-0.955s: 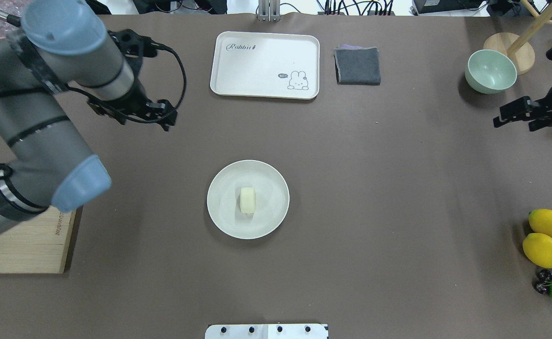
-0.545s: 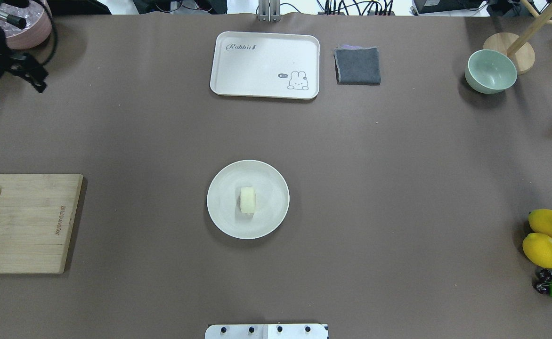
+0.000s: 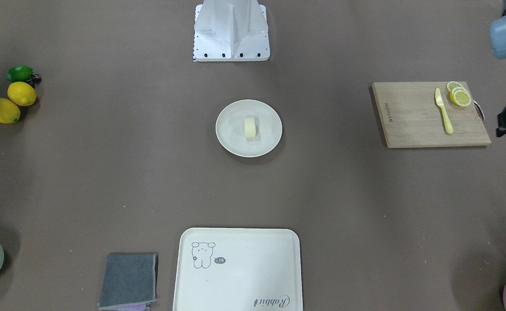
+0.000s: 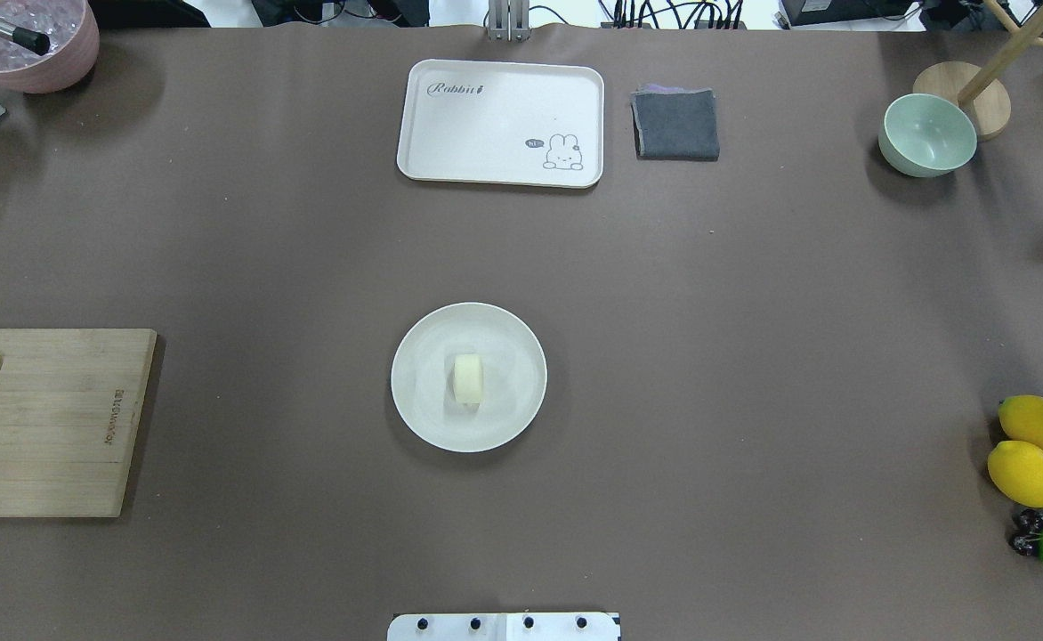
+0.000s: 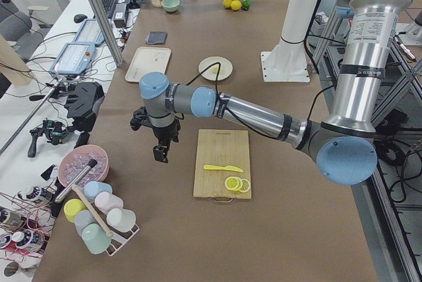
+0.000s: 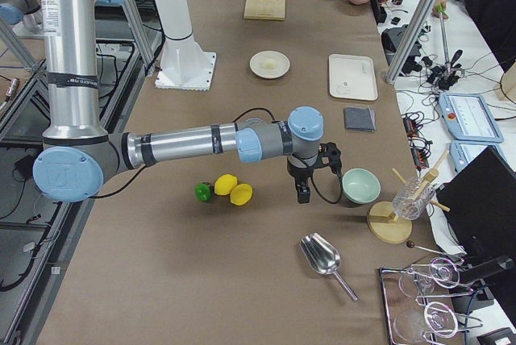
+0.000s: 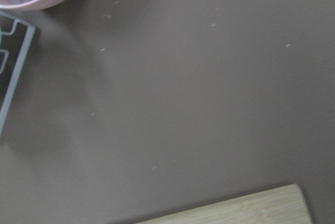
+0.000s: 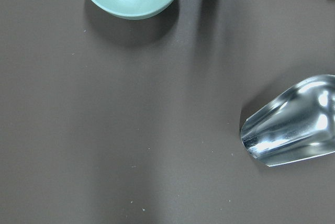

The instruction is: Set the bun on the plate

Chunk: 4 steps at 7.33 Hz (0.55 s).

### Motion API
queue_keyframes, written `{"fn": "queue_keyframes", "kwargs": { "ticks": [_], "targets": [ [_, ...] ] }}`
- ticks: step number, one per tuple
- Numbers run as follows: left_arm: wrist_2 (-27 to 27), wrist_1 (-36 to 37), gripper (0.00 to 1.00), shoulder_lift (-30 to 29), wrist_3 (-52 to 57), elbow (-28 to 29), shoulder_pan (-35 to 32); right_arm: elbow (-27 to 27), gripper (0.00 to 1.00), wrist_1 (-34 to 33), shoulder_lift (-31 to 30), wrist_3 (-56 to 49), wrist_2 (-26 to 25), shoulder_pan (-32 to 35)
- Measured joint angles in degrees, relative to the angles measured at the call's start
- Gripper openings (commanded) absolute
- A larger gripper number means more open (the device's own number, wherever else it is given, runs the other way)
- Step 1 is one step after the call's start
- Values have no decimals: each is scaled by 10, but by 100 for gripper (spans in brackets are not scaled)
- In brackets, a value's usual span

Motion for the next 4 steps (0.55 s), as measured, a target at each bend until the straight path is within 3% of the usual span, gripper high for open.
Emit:
{"fn": "queue_keyframes", "kwargs": {
  "ticks": [2, 4],
  "targets": [
    [-41, -11, 97, 14, -27, 6, -8, 3, 100, 0, -1, 0, 0, 0],
    [-49, -17, 97, 24, -31, 5, -9, 4, 100, 0, -1, 0, 1, 0]
  ]
}}
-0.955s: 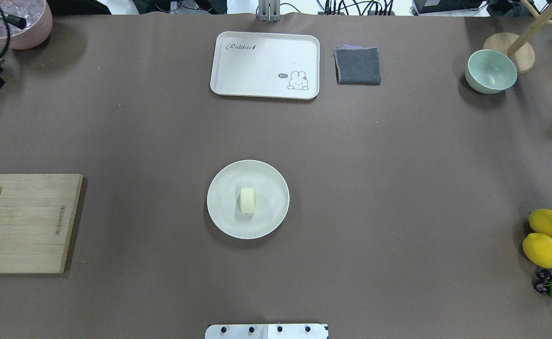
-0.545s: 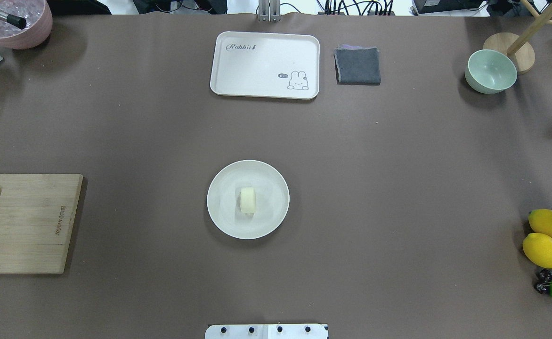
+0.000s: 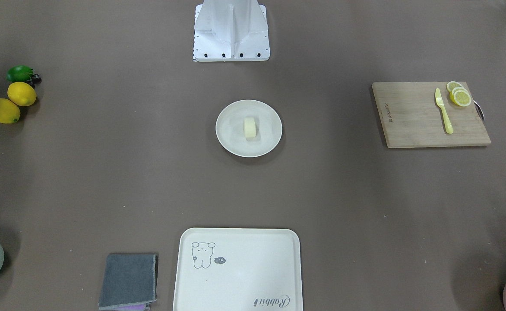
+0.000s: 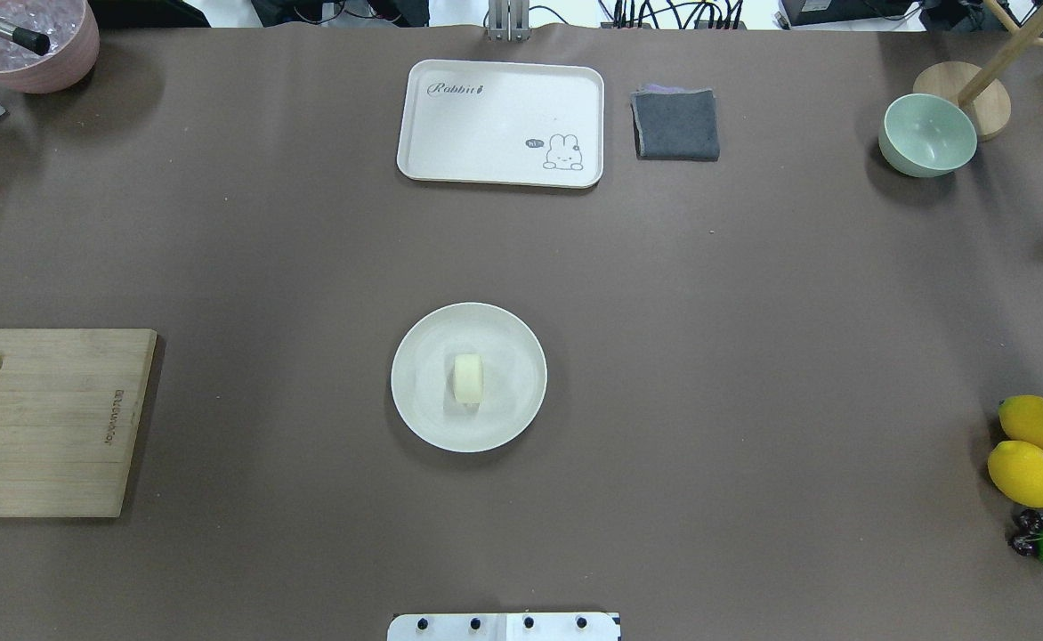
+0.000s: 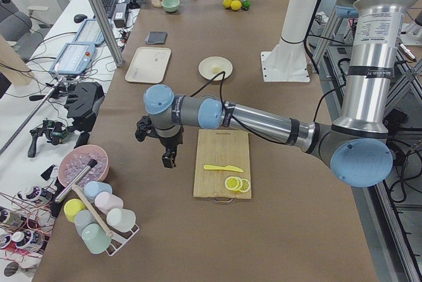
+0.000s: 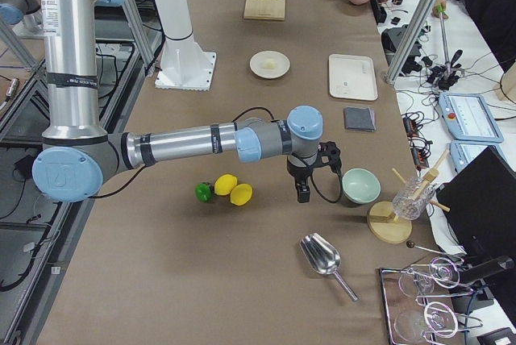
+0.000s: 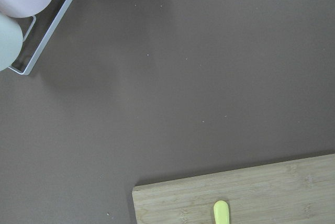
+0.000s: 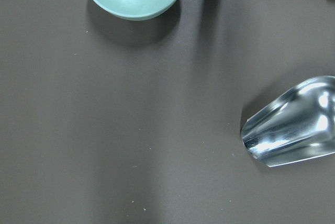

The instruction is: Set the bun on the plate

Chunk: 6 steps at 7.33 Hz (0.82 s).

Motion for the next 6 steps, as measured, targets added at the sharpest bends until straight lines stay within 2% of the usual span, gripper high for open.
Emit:
{"fn": "queue_keyframes", "kwargs": {
  "ticks": [6],
  "targets": [
    [-1, -2, 97, 7, 2, -2, -1, 10, 100, 1, -10, 1, 7, 0]
  ]
}}
